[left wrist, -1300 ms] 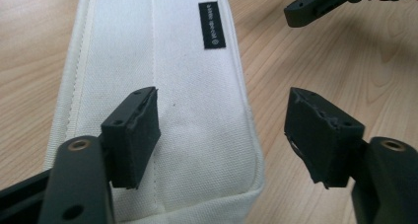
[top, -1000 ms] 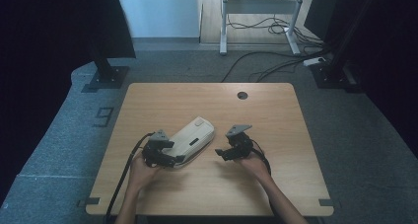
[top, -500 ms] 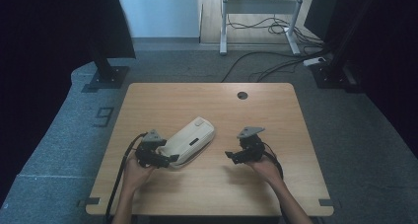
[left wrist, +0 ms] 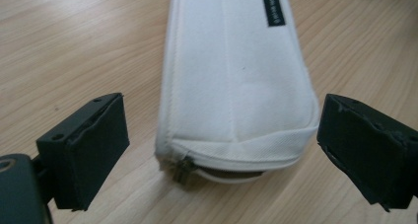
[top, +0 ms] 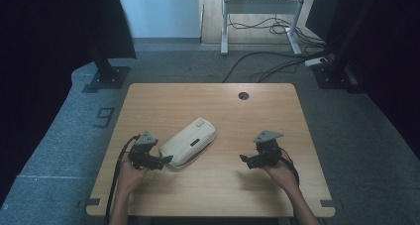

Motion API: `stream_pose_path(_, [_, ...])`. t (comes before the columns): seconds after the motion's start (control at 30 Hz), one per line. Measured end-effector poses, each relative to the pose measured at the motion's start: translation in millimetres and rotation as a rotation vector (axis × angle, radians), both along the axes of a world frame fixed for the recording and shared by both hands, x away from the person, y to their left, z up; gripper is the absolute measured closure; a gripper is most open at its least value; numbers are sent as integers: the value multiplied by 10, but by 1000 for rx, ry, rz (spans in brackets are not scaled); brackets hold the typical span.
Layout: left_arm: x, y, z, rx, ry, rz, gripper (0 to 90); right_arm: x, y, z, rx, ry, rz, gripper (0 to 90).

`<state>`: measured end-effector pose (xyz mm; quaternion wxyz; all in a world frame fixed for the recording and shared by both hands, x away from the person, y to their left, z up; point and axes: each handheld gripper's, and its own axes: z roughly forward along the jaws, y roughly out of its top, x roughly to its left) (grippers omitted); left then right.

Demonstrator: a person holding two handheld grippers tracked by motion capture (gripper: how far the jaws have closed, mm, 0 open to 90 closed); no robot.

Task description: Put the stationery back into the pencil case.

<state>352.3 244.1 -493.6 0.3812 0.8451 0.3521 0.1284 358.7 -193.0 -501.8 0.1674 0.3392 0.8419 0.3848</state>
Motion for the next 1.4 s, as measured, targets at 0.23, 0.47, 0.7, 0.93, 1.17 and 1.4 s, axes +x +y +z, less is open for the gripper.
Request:
stream_pose_path(0.23, [5, 142, -101, 1, 4, 42, 39, -74, -231, -54, 16, 0, -53, 44])
stream_pose_path(0.47, [12, 227, -222, 54, 34, 67, 0, -140, -381, -157, 6, -3, -101, 42])
stream_pose_path(0.7, [1, 300, -355, 63, 41, 84, 0, -190, -510, -329, 7, 21, -138, 42])
stream_pose_path(0.93, [7, 330, -479, 99, 62, 98, 0, -217, -555, -452, -5, 48, -145, 42])
stream_pose_path(1.17, [9, 310, -544, 105, 50, 102, 0, -238, -562, -542, -9, 60, -139, 47])
stream_pose_path(1.4, [-15, 297, -544, 106, 52, 131, 0, -249, -568, -543, -10, 55, -130, 62])
